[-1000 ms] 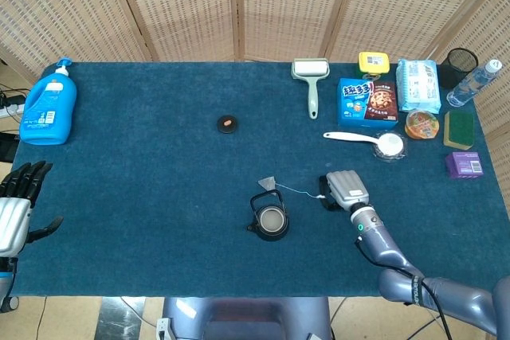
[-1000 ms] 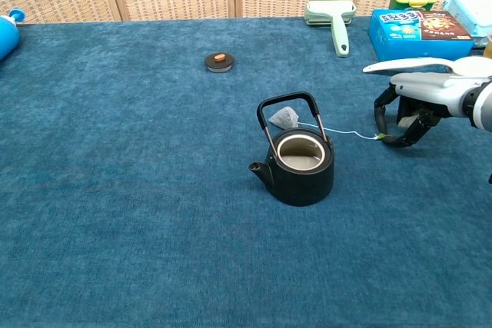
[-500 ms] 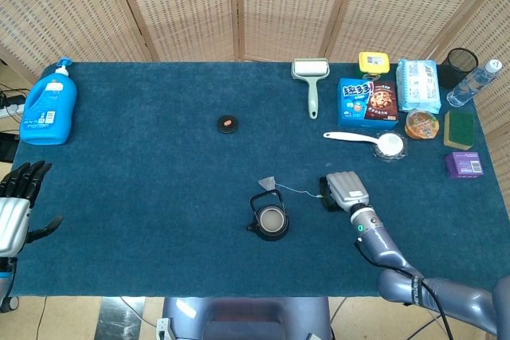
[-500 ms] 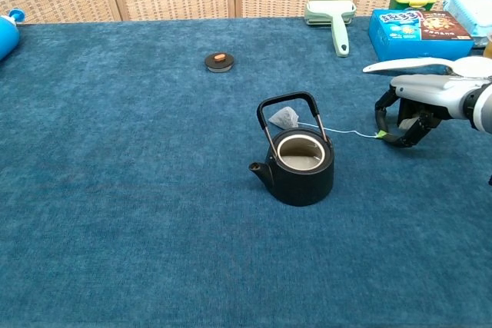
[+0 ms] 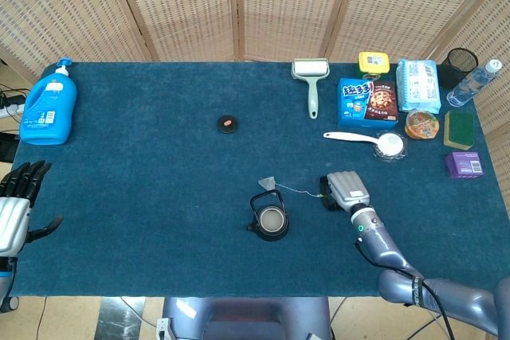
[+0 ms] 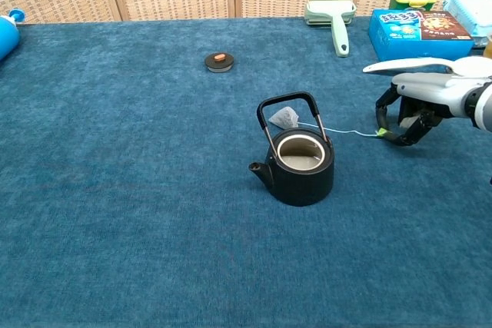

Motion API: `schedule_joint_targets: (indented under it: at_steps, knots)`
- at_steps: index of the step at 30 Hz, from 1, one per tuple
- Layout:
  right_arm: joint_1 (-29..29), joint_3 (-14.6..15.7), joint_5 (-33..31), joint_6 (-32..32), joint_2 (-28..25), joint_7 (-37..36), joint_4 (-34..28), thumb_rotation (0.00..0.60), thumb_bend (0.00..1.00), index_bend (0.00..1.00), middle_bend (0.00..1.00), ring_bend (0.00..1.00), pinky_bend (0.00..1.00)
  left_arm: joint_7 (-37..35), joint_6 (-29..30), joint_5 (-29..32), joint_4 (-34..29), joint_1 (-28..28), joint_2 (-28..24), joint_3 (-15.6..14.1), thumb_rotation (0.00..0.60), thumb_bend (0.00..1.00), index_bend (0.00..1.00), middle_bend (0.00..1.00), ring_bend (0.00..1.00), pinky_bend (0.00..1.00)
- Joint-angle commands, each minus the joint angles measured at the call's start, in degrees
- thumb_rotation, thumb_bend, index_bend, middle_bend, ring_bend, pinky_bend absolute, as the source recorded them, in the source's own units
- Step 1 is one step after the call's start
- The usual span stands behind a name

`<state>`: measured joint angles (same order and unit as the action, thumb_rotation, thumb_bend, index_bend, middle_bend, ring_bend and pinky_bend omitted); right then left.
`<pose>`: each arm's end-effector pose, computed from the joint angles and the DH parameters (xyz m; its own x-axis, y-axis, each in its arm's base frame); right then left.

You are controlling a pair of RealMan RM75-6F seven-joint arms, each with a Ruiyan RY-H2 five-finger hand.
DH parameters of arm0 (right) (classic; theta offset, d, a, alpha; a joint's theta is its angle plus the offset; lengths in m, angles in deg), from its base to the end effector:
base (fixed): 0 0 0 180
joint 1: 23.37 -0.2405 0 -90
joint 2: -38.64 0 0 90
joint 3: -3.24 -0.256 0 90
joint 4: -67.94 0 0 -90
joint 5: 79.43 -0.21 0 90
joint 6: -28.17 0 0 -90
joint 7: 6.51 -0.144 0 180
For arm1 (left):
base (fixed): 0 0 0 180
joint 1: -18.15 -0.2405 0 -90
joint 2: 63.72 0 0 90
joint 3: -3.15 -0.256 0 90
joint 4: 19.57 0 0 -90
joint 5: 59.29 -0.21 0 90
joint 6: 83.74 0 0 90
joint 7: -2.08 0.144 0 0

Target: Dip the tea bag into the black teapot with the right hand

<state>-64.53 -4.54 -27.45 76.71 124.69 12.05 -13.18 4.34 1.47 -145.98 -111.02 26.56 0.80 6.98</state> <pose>-0.2100 -0.3478 -0.0107 0.4094 -0.4208 0.8095 -0.9123 -0.1809 0.3674 -0.2982 0.2036 0.1603 0.4366 -0.0455 0.8985 0.8953 -0.0765 -0.4389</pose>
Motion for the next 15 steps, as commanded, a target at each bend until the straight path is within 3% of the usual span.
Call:
schedule_joint_targets:
  at_steps: [1, 15]
  knots:
    - [0.06, -0.19, 0.16, 0.18, -0.19, -0.30, -0.29, 0.600, 0.51, 0.59, 1.00, 1.00, 1.00, -0.02, 0.00, -0.04, 0.05, 0.03, 0.02, 0.01, 0.600, 0.24, 0.00, 0.06, 0.00, 0.09]
    - [2.05, -2.02, 4.76, 2.63, -5.45, -6.18, -6.68, 0.600, 0.52, 0.60, 1.00, 1.00, 1.00, -0.14, 0.18, -0.14, 0.18, 0.02, 0.30, 0.03, 0.600, 0.24, 0.00, 0.06, 0.00, 0.09]
